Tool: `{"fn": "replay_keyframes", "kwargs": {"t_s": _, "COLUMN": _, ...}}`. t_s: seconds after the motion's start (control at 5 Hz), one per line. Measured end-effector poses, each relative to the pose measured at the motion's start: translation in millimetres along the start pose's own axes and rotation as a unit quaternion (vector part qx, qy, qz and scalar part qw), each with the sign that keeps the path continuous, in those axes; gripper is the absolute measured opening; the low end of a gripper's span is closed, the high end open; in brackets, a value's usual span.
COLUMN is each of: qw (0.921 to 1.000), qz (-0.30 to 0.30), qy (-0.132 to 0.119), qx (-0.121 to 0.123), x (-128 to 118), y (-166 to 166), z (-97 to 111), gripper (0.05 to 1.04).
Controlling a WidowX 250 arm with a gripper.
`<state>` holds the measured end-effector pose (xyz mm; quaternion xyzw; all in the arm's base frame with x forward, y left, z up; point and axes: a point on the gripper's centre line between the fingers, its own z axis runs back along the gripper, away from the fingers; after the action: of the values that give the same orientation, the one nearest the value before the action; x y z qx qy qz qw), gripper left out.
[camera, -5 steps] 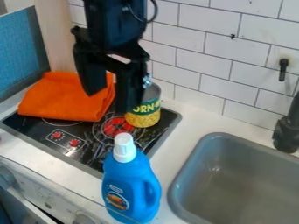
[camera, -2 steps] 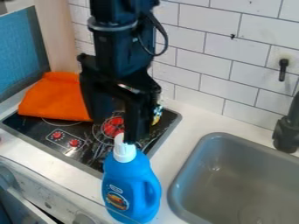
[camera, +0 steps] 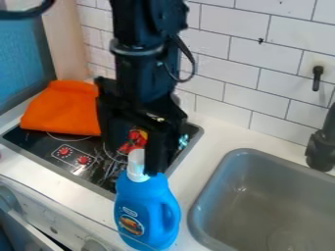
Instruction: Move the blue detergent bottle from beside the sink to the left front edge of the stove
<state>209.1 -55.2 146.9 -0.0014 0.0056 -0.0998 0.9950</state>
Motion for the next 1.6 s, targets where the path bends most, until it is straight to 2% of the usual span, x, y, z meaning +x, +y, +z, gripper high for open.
{"fn": "replay_keyframes", "kwargs": {"t_s": 0.2, "qw": 0.9998, "qz": 0.006, "qy": 0.021, "qx": 0.002, "x": -0.7, "y": -2.0, "z": -9.1, "gripper": 1.001}}
{"fn": "replay_keyframes", "kwargs": {"t_s": 0.4, "qw": 0.9996, "qz": 0.009, "qy": 0.026, "qx": -0.001, "x": 0.5, "y": -7.1, "z": -15.7, "gripper": 0.964}}
{"fn": "replay_keyframes", "kwargs": {"t_s": 0.6, "qw": 0.9996, "qz": 0.006, "qy": 0.024, "qx": -0.012, "x": 2.0, "y": -11.8, "z": -18.2, "gripper": 0.686}}
{"fn": "replay_keyframes", "kwargs": {"t_s": 0.8, "qw": 0.9996, "qz": 0.004, "qy": 0.026, "qx": -0.013, "x": 1.4, "y": -12.0, "z": -19.6, "gripper": 0.494}}
{"fn": "replay_keyframes", "kwargs": {"t_s": 1.0, "qw": 0.9995, "qz": 0.007, "qy": 0.029, "qx": -0.011, "x": -5.9, "y": -10.7, "z": -11.7, "gripper": 0.491}}
{"fn": "replay_keyframes", "kwargs": {"t_s": 1.2, "qw": 0.9999, "qz": -0.010, "qy": 0.005, "qx": 0.000, "x": -10.8, "y": -5.9, "z": 24.6, "gripper": 0.491}}
{"fn": "replay_keyframes", "kwargs": {"t_s": 1.4, "qw": 0.9987, "qz": -0.039, "qy": -0.032, "qx": 0.005, "x": -16.2, "y": 11.6, "z": 58.9, "gripper": 0.491}}
{"fn": "replay_keyframes", "kwargs": {"t_s": 1.6, "qw": 0.9977, "qz": -0.062, "qy": -0.025, "qx": 0.008, "x": -28.2, "y": 45.3, "z": 64.3, "gripper": 0.491}}
